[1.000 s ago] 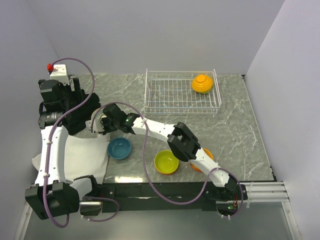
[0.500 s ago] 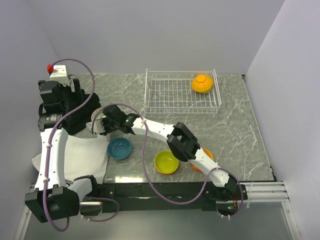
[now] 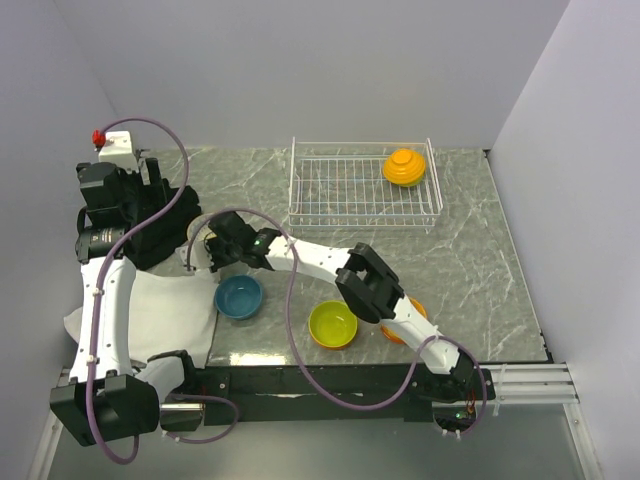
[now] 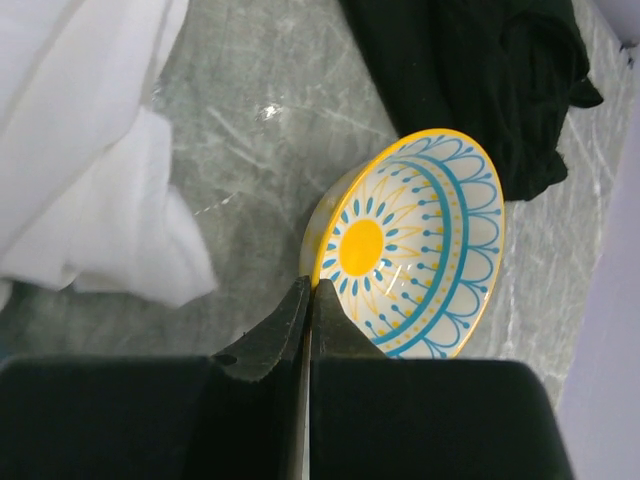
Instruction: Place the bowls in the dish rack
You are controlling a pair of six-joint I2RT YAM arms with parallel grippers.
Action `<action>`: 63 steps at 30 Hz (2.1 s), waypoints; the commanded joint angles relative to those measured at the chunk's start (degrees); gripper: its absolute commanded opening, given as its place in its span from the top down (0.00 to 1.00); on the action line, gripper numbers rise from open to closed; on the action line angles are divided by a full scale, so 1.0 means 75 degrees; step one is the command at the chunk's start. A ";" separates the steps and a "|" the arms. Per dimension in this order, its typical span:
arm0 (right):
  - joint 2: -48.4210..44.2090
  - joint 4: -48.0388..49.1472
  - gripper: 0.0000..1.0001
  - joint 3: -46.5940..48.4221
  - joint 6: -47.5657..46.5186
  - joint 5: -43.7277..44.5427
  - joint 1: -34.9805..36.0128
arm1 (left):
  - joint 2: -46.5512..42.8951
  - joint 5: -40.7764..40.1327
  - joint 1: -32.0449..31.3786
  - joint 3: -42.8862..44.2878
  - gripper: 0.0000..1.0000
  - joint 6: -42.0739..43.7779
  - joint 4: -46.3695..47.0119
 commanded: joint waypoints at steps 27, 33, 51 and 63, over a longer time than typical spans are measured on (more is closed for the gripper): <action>-0.3787 0.3011 1.00 -0.0928 1.3442 -0.4759 -0.5528 | 0.2922 0.4082 -0.1708 0.2850 0.03 -0.0318 0.1008; -0.3400 0.4363 1.00 -0.1456 1.4862 -0.5382 -0.6093 | 0.3860 0.4762 -0.1944 0.3530 0.03 -0.0295 0.0821; -0.1513 0.4436 1.00 -0.0976 1.5297 -0.4703 -0.6481 | 0.5467 0.5808 -0.2800 0.4679 0.03 -0.0071 0.0820; -0.0891 0.4144 1.00 -0.0671 1.4981 -0.4234 -0.6410 | 0.5749 0.5689 -0.3011 0.4878 0.03 -0.0095 0.0903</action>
